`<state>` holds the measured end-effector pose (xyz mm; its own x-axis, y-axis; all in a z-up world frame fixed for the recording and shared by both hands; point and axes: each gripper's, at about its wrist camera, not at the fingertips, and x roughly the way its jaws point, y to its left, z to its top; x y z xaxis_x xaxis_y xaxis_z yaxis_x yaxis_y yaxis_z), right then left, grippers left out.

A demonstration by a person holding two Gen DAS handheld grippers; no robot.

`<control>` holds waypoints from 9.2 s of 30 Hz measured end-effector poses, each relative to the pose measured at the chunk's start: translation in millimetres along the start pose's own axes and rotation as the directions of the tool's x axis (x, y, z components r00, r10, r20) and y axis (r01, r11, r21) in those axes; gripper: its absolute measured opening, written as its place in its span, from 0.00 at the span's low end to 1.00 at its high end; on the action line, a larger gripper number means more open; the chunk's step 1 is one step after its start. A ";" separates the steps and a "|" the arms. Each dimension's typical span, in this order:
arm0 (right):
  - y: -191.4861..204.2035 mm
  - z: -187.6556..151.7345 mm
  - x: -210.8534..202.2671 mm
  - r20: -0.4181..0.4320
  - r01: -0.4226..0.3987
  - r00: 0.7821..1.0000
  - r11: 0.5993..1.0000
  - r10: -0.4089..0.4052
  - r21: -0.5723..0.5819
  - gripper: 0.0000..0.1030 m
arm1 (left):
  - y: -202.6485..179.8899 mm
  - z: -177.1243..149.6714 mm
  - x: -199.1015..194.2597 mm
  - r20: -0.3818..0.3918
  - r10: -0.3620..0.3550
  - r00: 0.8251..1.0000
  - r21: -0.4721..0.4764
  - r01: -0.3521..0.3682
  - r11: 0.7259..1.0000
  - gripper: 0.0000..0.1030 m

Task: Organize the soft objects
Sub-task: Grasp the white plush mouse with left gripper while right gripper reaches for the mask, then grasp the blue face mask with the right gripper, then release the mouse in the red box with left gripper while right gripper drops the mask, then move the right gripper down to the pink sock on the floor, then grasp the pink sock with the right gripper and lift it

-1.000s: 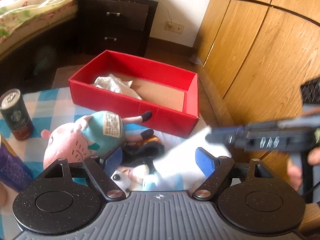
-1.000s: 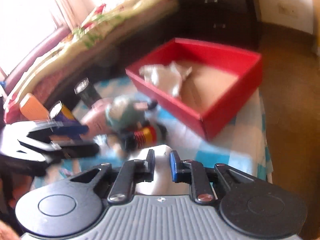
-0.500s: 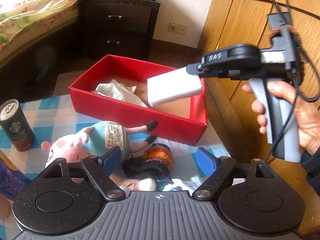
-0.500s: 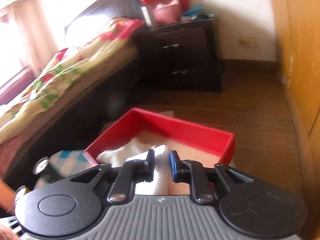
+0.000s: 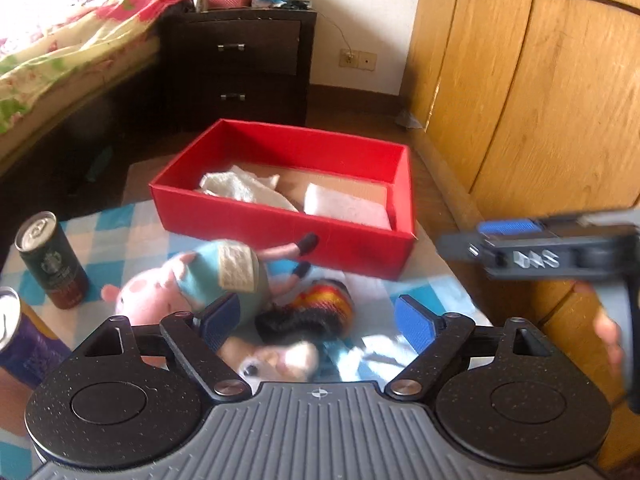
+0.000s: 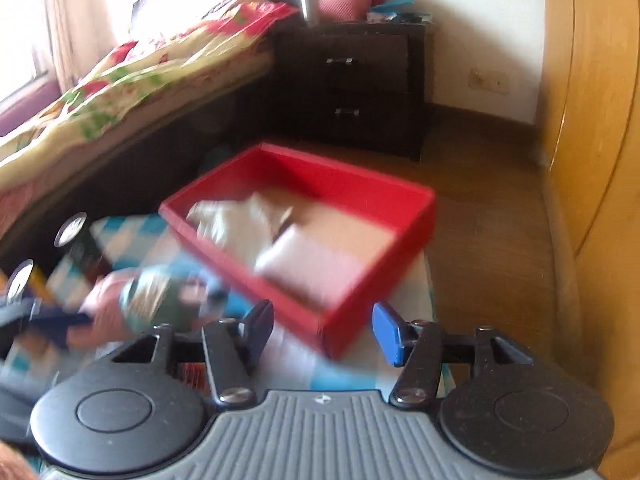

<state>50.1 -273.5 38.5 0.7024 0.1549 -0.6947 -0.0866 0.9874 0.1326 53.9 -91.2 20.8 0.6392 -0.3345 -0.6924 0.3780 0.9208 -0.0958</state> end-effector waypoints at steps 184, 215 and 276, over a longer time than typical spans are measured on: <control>13.5 91.5 25.1 0.009 -0.085 0.996 0.992 0.085 0.098 0.00 | 37.5 118.0 57.3 0.011 0.092 0.996 -0.012 -0.091 0.996 0.67; -4.1 89.9 103.0 -0.028 0.008 1.000 0.991 -0.004 0.133 0.38 | 54.8 121.4 105.2 -0.058 0.174 0.983 -0.079 -0.178 0.981 0.80; -214.9 -274.7 124.5 -0.626 0.580 0.728 0.737 -0.278 0.348 0.23 | -169.3 9.7 93.2 -0.258 -0.200 0.945 0.230 0.261 0.938 0.76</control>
<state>-37.8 -457.3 -270.6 0.0932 -0.1406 -0.9857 0.5892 0.8058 -0.0592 56.0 -280.3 -20.6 0.3561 -0.4483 -0.8199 0.6753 0.7300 -0.1058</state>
